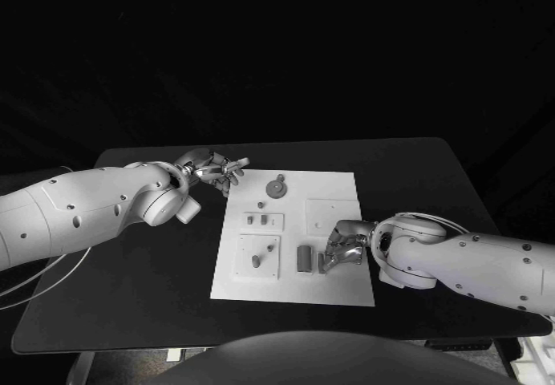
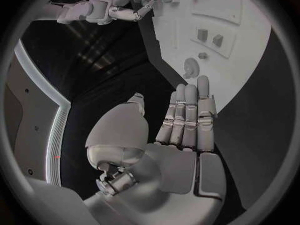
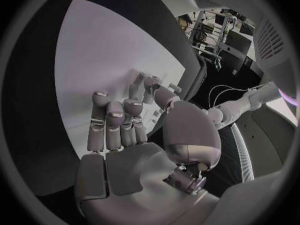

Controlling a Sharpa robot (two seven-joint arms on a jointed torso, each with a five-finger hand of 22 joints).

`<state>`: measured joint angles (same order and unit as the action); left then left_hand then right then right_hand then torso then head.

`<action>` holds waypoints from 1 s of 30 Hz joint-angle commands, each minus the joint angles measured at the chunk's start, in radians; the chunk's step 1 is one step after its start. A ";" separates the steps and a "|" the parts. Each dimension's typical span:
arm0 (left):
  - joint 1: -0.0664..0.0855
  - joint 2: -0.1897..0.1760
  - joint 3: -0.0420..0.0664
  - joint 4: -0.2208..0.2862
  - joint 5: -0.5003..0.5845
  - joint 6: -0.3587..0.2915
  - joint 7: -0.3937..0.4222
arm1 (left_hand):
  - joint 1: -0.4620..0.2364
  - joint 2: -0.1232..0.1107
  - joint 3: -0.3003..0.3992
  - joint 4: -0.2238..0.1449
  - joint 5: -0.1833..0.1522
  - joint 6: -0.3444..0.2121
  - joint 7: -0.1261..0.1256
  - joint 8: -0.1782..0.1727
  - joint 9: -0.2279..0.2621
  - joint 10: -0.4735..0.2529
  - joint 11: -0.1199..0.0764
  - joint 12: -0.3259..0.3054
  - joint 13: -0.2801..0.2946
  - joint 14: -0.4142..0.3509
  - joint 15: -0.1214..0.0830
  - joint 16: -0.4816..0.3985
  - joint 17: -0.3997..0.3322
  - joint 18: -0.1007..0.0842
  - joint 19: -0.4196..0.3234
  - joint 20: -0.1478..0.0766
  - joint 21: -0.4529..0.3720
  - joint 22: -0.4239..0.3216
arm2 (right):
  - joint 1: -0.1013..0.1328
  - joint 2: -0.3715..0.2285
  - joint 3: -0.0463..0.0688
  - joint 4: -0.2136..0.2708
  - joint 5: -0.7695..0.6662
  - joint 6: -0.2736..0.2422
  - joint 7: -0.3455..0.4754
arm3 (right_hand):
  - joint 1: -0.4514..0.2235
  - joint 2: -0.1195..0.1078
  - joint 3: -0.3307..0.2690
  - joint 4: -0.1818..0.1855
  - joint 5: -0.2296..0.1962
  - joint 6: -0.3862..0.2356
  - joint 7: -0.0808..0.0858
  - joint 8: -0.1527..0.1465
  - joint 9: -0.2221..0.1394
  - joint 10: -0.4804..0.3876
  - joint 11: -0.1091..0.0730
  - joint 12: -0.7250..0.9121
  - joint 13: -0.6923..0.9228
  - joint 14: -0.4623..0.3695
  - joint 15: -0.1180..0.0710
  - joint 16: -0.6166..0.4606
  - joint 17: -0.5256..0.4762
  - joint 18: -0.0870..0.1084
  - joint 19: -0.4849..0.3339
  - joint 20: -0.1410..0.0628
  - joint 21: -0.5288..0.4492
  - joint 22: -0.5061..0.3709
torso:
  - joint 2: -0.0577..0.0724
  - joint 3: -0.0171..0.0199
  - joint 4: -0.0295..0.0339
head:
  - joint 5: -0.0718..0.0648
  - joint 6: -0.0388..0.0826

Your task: Assemble the parts on the task board

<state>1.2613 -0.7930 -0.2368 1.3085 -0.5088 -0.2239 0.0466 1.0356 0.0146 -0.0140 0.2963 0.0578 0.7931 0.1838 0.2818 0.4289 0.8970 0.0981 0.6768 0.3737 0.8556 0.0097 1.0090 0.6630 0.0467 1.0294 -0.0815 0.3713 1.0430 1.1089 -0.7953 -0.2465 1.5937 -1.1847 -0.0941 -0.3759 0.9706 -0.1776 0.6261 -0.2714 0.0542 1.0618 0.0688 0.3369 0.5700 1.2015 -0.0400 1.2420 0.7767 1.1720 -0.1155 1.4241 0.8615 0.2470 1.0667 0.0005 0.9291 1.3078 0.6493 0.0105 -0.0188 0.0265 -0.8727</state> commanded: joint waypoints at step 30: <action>0.001 0.002 0.001 0.002 -0.003 0.021 0.001 | -0.002 -0.003 0.004 0.001 -0.005 -0.001 0.008 0.007 -0.001 -0.007 -0.002 0.004 -0.002 -0.008 0.002 0.003 0.002 0.042 -0.003 -0.006 -0.008 0.002 | -0.012 0.023 0.000 -0.011 -0.063 0.040 -0.047 | -0.031 -0.024 -0.009 0.057 -0.005 0.030 -0.013 0.015 0.013 0.019 -0.016 -0.003 0.002 0.009 0.003 0.004 -0.003 0.015 0.013 -0.007 -0.002 -0.003 | 0.000 0.0001 0.0000 | 0.002 0.000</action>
<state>1.2612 -0.7922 -0.2368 1.3085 -0.5094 -0.2168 0.0425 1.0356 0.0146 -0.0140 0.2963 0.0578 0.7902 0.1850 0.2847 0.4291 0.8970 0.0981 0.6768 0.3735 0.8556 0.0096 1.0090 0.6637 0.0466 1.0295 -0.0815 0.3675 1.0445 1.0988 -0.7732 -0.2462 1.5844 -1.2145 -0.0658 -0.4093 0.9478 -0.2002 0.6169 -0.2205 0.0542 1.0843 0.0536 0.3446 0.5816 1.2153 -0.0538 1.2420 0.7767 1.1744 -0.1130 1.4242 0.8597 0.2467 1.0741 -0.0070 0.9291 1.3059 0.6493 0.0109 -0.0189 0.0279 -0.8727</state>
